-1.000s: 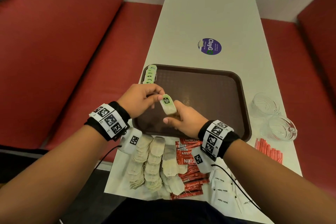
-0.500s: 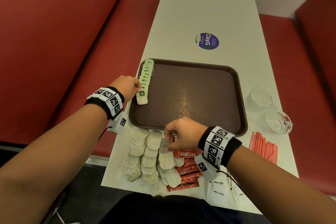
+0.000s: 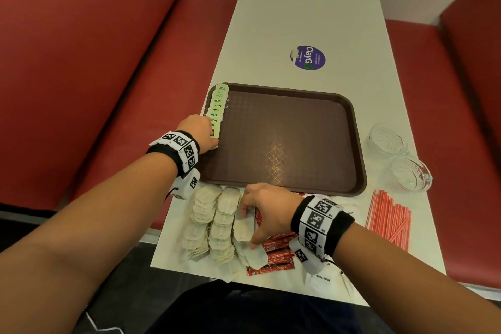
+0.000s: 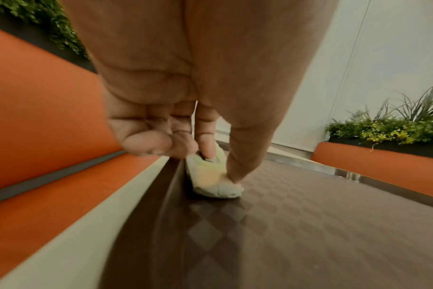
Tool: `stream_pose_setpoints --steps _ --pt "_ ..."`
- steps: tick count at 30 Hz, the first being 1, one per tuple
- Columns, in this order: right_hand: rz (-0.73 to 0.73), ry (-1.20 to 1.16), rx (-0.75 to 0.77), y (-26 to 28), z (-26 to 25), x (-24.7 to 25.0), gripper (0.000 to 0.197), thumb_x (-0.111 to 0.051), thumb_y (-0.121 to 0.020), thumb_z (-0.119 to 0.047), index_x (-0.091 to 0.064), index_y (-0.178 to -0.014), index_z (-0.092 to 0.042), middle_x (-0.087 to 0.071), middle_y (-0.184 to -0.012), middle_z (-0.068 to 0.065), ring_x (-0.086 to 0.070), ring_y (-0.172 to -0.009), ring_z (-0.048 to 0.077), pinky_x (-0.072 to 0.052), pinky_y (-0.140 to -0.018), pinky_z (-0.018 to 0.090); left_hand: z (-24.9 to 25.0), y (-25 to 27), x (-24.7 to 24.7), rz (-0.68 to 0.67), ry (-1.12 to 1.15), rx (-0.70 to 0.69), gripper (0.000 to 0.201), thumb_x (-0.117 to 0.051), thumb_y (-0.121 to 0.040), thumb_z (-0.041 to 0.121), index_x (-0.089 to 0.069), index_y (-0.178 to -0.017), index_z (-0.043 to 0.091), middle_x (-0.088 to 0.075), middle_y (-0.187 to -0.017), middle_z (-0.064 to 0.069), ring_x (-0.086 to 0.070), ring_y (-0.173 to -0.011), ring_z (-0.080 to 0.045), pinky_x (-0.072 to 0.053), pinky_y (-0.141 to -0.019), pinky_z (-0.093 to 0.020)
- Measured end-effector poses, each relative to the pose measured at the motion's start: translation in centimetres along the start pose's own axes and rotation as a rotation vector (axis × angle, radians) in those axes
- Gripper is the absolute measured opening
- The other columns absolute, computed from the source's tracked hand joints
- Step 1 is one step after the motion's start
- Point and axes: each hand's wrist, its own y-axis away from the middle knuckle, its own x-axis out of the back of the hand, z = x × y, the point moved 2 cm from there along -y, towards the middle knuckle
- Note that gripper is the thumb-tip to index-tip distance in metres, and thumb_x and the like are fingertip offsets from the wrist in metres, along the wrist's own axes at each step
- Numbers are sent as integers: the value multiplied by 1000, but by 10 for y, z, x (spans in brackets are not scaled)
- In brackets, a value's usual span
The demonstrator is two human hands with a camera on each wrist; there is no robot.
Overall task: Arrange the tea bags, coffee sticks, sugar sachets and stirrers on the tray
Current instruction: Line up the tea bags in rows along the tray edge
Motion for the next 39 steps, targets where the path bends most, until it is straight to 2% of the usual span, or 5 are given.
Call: stream_pose_setpoints --steps 15,22,32,36,39 --pt "151 -126 76 7 5 3 8 -74 -81 -22 -71 -88 -23 -62 -104 -4 -59 -93 11 -51 -86 34 15 90 8 -103 294 -345 6 -69 -89 38 -65 -87 34 -63 -85 15 -58 -79 0 -44 -71 -20" --pt "215 -170 45 5 10 6 4 -67 -84 -20 -64 -85 -22 -58 -86 -12 -52 -71 2 -42 -66 20 6 123 -25 -261 188 -494 36 -76 -82 44 -67 -115 35 -56 -109 19 -47 -80 13 -32 -68 -4" --pt "375 -370 -93 2 16 18 18 -55 -89 -15 -47 -74 -17 -48 -60 -5 -41 -53 12 -39 -56 29 14 124 -32 -176 113 -497 20 -63 -90 39 -73 -107 33 -68 -105 16 -57 -84 -2 -49 -83 -25" --pt "384 -421 -122 0 23 19 18 -57 -84 -8 -43 -81 -19 -51 -63 2 -62 -62 25 -47 -58 35 14 121 -22 -79 182 -453 18 -57 -96 34 -72 -105 32 -72 -99 14 -65 -88 -7 -51 -80 -27" --pt "363 -455 -100 0 27 21 24 -62 -84 -9 -46 -96 -23 -68 -78 9 -58 -56 12 -48 -57 32 17 121 -9 -33 237 -444 16 -56 -98 31 -70 -106 31 -70 -92 14 -61 -81 -4 -50 -76 -27"
